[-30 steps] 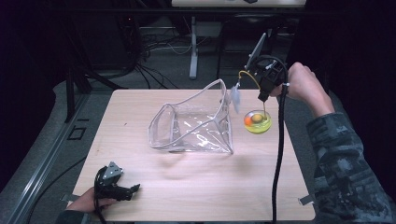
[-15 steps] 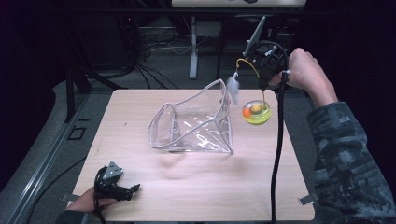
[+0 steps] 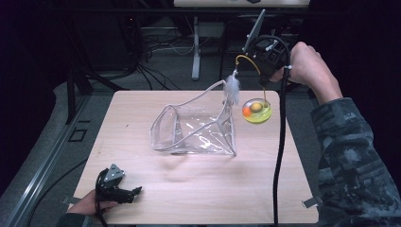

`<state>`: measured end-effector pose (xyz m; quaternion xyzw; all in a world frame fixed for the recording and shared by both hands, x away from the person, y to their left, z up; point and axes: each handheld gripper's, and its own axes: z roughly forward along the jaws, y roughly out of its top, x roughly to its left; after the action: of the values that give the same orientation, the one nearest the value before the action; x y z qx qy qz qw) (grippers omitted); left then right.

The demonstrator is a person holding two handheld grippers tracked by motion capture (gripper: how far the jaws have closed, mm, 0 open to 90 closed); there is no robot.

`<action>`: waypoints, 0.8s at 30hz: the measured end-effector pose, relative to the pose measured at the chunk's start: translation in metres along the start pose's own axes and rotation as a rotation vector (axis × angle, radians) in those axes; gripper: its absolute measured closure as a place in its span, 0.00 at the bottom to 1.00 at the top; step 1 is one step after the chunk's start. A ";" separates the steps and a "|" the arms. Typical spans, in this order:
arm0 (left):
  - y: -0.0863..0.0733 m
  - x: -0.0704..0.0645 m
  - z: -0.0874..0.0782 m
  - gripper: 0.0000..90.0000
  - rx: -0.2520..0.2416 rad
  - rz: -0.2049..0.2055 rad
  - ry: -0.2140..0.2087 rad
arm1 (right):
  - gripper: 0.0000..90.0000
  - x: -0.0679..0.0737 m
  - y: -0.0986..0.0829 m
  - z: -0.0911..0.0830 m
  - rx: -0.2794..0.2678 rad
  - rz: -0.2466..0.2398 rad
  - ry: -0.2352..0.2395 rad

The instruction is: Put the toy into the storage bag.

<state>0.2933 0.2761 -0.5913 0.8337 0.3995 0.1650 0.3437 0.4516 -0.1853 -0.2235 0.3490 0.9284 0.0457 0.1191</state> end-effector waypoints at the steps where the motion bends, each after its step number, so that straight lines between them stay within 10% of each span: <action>1: 0.000 0.000 0.000 0.00 0.000 0.000 0.000 | 0.98 0.000 0.000 -0.001 -0.003 -0.002 -0.001; 24: 0.000 0.000 0.000 0.00 0.000 0.000 0.000 | 0.98 0.007 0.016 -0.030 -0.022 -0.024 -0.037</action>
<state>0.2933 0.2761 -0.5914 0.8336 0.3996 0.1650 0.3439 0.4489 -0.1690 -0.1935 0.3371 0.9297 0.0478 0.1407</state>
